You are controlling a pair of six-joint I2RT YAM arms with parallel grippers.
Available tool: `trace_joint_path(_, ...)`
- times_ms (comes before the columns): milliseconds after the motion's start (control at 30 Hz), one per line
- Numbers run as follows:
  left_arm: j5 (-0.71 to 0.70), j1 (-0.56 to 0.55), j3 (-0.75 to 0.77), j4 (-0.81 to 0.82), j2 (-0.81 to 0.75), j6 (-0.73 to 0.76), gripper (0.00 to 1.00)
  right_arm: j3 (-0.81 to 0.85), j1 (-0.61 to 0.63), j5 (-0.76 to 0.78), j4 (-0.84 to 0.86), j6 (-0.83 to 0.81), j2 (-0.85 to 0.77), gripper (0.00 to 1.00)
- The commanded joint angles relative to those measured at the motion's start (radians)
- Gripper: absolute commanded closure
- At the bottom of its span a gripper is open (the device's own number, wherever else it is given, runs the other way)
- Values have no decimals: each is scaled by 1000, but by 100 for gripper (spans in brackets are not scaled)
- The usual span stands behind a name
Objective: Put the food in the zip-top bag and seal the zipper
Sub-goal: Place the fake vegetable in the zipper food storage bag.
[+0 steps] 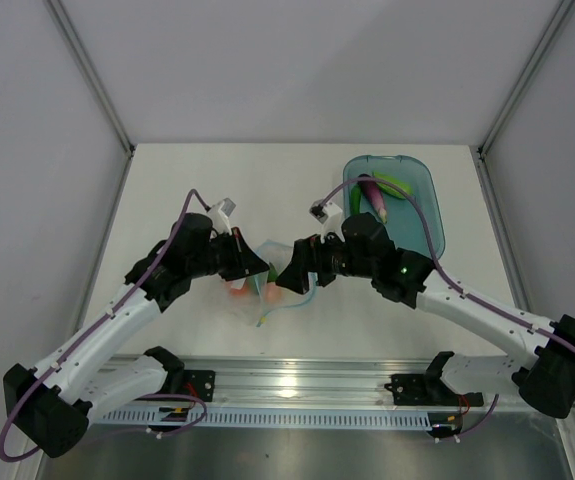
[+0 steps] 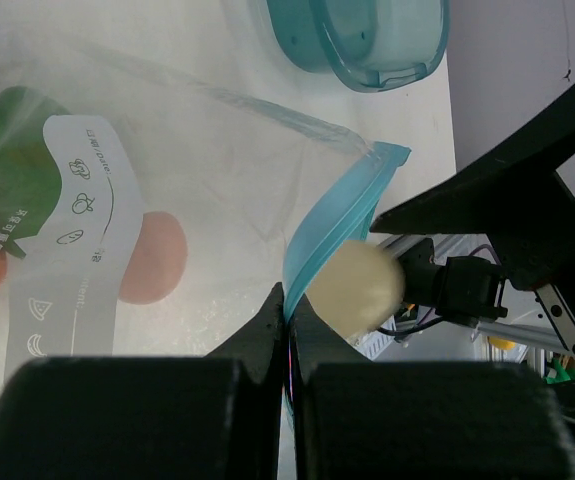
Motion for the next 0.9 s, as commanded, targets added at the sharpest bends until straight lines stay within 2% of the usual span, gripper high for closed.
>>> trace_joint_path(0, 13, 10, 36, 13, -17, 7, 99, 27, 8, 9, 23, -16, 13, 2)
trace_joint_path(233, 16, 10, 33, 13, -16, 7, 99, 47, 8, 61, 1, -29, -4, 1)
trace_joint_path(500, 19, 10, 27, 15, -16, 9, 99, 94, -28, 231, -71, -43, -38, 1)
trace_joint_path(733, 23, 11, 19, 19, -22, 7, 99, 120, -257, 242, -74, 26, -47, 2)
trace_joint_path(867, 23, 13, 10, 18, -34, 7, 99, 151, -424, 277, -85, 49, 0, 5)
